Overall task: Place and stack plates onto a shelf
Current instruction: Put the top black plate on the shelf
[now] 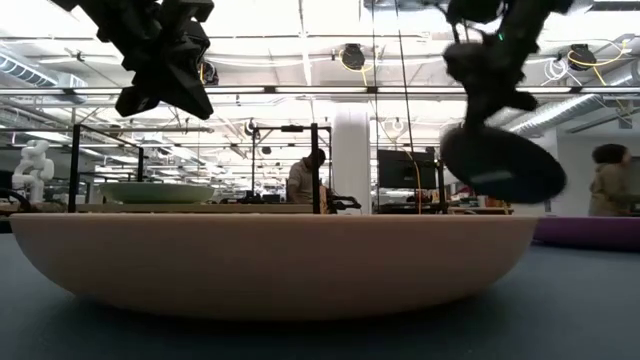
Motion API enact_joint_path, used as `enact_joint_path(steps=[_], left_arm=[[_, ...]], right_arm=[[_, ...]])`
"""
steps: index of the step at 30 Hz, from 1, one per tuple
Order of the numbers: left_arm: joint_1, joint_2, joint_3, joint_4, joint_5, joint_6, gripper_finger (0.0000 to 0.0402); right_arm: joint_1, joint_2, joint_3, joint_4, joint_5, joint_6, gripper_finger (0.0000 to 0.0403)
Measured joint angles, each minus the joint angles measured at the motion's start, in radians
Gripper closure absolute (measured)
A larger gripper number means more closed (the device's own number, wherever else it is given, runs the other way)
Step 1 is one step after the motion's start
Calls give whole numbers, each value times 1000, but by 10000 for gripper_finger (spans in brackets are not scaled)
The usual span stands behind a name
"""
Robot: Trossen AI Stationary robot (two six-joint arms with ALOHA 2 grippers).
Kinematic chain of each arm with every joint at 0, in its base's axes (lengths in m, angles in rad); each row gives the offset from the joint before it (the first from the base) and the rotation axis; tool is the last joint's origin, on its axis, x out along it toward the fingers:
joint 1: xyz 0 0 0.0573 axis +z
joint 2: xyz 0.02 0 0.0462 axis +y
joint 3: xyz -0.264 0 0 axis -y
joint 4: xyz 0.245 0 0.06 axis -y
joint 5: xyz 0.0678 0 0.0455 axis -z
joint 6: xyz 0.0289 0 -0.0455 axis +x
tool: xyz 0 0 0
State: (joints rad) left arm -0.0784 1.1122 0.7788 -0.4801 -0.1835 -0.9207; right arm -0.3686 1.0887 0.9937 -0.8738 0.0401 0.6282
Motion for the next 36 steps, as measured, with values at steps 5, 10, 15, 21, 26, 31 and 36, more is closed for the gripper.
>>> enact_joint_path(steps=[5,10,15,21,26,31,36], left_arm=[[-16,0,0,12,1,-28,364],[-46,-2,0,20,1,-50,364],[-63,-17,0,18,7,-43,364],[-85,-113,0,11,-77,-30,364],[-87,-209,0,-22,-156,-1,364],[-86,-273,0,-101,-166,14,364],[-92,-308,0,-123,-157,44,364]], right_arm=[[42,34,141,-31,54,38,402],[71,116,305,-47,96,41,402],[98,213,447,-48,94,49,403],[124,310,568,-20,95,50,403],[142,372,663,5,122,39,403],[142,424,737,100,146,16,403],[141,449,761,251,184,0,403]])
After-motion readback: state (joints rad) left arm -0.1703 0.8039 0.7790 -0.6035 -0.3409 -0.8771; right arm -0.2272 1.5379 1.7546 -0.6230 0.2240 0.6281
